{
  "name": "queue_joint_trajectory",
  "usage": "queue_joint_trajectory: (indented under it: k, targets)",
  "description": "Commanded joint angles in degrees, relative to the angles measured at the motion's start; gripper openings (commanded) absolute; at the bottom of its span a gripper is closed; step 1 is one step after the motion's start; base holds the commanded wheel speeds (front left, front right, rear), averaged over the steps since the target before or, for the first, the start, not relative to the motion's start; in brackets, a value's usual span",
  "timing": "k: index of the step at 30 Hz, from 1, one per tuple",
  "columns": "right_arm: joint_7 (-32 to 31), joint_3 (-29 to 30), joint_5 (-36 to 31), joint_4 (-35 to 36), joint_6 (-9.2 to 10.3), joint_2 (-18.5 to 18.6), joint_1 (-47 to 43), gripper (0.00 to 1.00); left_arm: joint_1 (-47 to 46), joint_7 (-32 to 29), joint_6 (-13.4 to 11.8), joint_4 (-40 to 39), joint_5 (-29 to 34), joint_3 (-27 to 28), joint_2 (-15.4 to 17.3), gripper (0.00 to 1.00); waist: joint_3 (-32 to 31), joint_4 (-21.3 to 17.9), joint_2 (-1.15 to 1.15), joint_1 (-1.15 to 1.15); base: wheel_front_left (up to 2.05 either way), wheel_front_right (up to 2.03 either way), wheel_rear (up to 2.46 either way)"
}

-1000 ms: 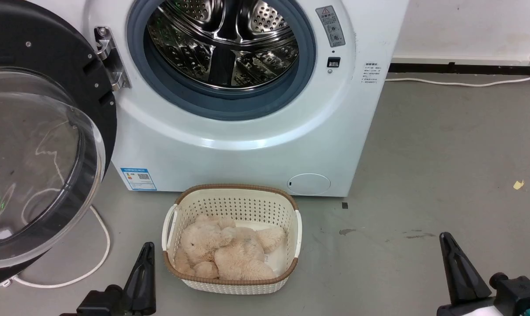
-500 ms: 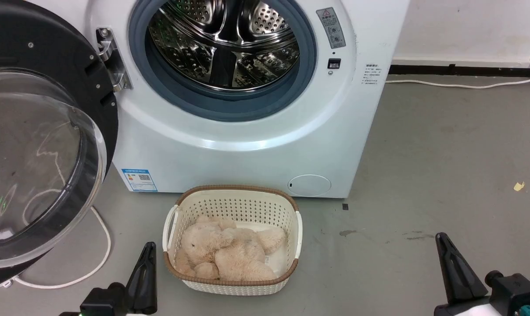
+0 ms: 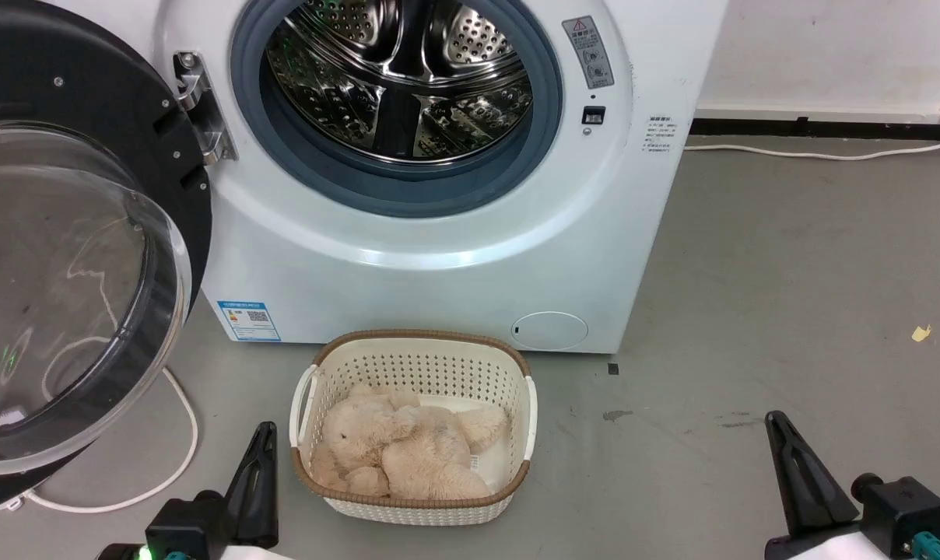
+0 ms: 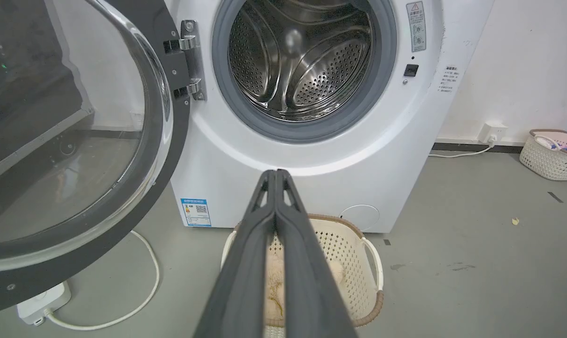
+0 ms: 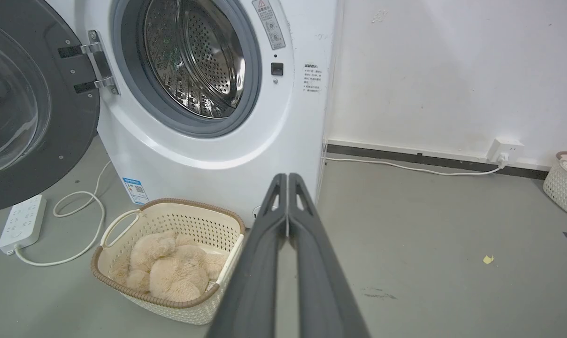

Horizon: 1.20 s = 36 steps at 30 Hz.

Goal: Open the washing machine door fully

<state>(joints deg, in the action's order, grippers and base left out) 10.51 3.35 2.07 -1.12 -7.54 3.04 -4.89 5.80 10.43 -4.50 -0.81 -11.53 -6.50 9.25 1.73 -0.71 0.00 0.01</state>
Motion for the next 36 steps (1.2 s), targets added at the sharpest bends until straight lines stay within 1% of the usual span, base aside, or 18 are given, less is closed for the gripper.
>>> queue_joint_trajectory:
  k: [1, 36]
  targets:
    - [-0.2, -0.1, -0.2, 0.3, 0.01, 0.0, 0.8, 0.0, -0.8, -0.2, 0.2, 0.1, 0.5, 0.3, -0.4, 0.0, 0.0, 0.0, 0.0, 0.0, 0.0, 0.0, 0.0]
    - [-4.2, -1.4, -0.9, 0.6, 0.03, -0.1, 2.4, 0.0, -2.7, -4.2, 1.9, 0.4, 4.8, 2.7, -2.7, 0.0, -0.7, 0.3, 0.0, 0.0, 0.0, 0.0, 0.0]
